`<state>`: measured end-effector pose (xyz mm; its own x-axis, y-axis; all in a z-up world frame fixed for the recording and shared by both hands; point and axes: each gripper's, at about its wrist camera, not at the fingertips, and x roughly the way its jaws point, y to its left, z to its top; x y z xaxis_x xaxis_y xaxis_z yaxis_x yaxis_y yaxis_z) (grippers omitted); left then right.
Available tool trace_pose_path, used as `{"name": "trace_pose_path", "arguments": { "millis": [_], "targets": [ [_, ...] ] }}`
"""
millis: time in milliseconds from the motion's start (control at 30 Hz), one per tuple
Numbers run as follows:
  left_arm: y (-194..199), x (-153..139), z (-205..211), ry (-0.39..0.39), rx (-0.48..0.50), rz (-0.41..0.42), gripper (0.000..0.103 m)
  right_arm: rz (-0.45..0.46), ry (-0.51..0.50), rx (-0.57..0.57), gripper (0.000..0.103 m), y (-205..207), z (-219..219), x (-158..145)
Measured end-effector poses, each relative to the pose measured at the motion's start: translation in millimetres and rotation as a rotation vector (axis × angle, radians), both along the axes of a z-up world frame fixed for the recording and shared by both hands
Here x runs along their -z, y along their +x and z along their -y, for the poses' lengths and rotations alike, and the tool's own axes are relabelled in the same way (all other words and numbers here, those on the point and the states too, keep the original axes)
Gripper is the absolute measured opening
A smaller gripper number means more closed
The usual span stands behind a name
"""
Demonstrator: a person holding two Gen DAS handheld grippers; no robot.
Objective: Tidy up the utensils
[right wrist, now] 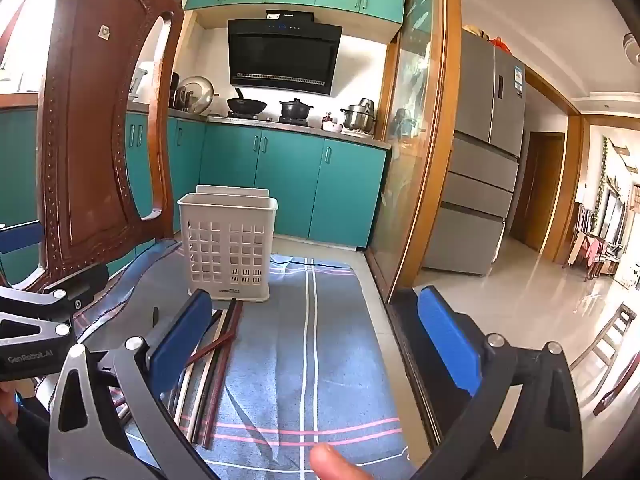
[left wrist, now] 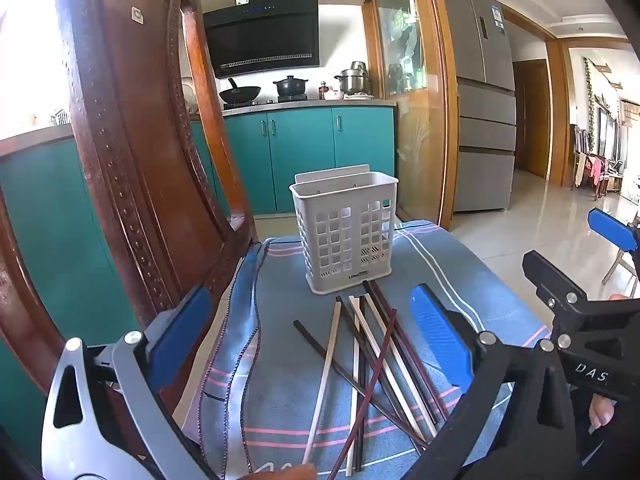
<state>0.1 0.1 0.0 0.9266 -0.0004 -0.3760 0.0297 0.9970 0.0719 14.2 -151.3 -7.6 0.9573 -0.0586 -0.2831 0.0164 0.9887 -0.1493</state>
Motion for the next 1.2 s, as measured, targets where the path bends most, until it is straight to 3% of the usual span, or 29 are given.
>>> {"name": "trace_pose_path", "arguments": {
  "millis": [1200],
  "targets": [
    [-3.7, 1.3, 0.1, 0.002, -0.003, -0.005, 0.1, 0.008, -0.002, -0.003, 0.1, -2.6, -4.0, -3.0]
  ]
}}
